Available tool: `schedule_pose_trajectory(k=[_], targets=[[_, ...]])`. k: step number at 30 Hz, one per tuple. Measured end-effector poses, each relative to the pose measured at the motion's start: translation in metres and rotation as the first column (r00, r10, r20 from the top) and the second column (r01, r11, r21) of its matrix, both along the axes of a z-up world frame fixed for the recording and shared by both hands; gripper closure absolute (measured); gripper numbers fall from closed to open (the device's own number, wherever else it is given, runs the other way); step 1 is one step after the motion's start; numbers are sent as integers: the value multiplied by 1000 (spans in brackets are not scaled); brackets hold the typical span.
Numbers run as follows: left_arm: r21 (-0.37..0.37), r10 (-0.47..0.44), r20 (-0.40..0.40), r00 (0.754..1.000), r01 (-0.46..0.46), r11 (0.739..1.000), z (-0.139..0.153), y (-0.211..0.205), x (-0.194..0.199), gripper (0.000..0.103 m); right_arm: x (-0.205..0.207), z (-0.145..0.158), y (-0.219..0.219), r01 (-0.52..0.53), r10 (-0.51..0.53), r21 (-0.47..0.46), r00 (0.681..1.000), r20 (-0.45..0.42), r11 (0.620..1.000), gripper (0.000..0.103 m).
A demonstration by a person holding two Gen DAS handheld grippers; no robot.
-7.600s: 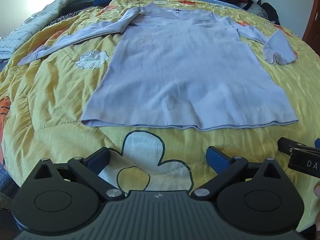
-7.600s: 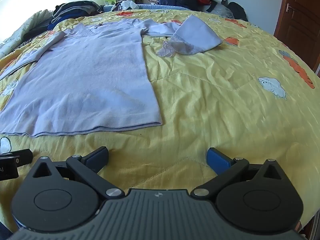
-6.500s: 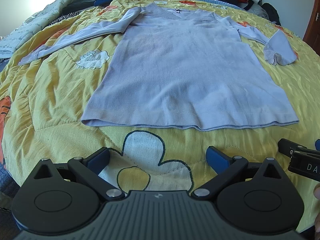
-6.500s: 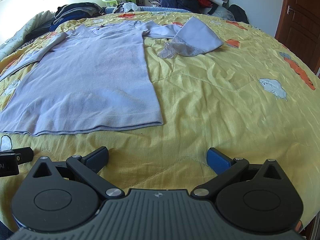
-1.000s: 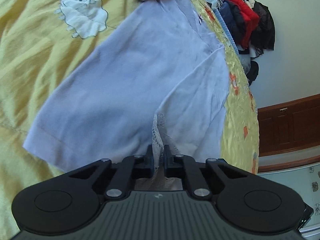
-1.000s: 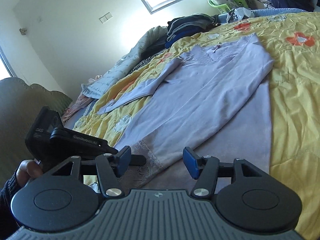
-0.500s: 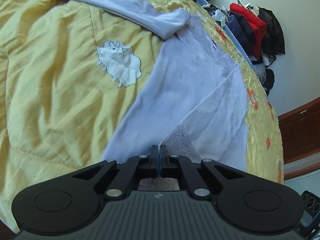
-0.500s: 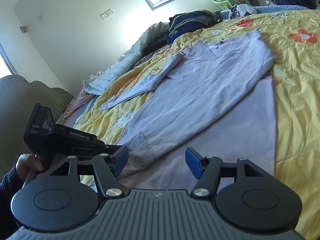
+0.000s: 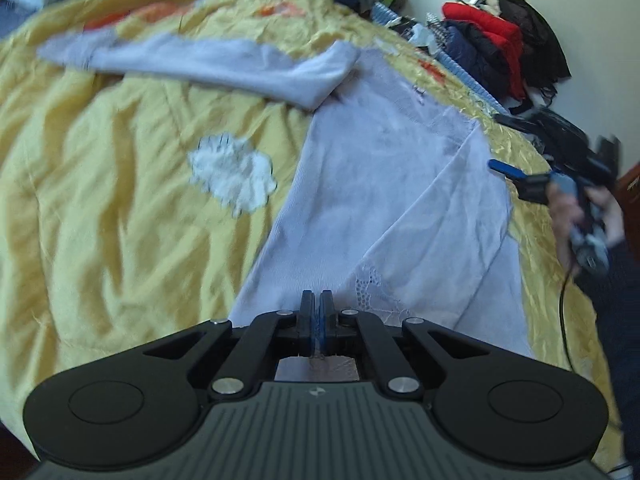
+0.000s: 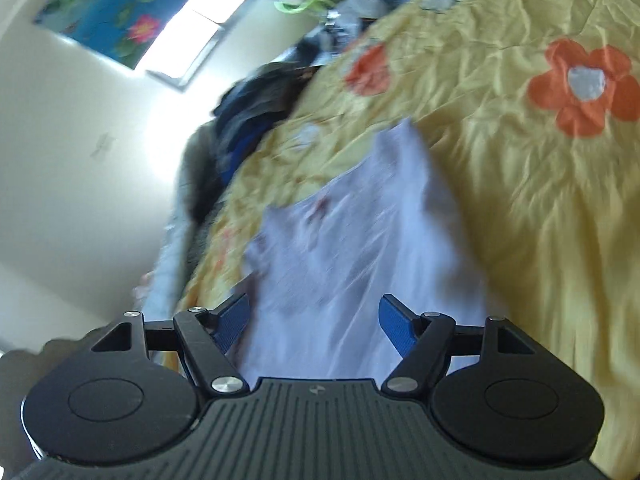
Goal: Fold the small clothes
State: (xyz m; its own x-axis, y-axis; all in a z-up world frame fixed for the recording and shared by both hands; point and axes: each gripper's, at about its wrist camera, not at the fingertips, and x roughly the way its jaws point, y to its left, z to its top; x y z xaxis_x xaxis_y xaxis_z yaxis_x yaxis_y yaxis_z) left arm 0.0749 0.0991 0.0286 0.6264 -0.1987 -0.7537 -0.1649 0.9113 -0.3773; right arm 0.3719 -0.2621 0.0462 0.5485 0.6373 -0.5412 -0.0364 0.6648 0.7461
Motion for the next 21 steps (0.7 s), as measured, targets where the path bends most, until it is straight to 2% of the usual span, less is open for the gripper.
schedule_pose_trajectory(k=[3,5,9,11,13,16,19,21], targets=[[154,21,66,998,-31,988,19,-3,-5,101,25,-15,6,13,-15,-103,1000,-25,995,29],[202,16,122,992,-40,979,30,-4,-8,100,28,-26,8,0,-2,-116,1000,-21,993,31],[163,-97,215,972,62,985,36,-23,-8,98,24,-29,12,-24,34,-146,997,65,989,33],[155,-185,223,957,152,976,29,-44,-4,98,25,-23,16,-13,25,-184,998,66,983,35],[167,-260,204,944,228,959,15,-66,0,97,25,-16,16,23,-14,-176,999,49,984,35],[149,-279,131,952,259,954,-6,-80,7,97,26,-7,18,-8,19,-138,997,75,990,31],[118,-266,92,960,255,960,-21,-77,8,97,34,-14,21,-26,32,-204,999,26,979,31],[38,-228,117,967,225,974,-28,-66,7,97,35,-21,17,-33,41,-193,998,37,981,34]])
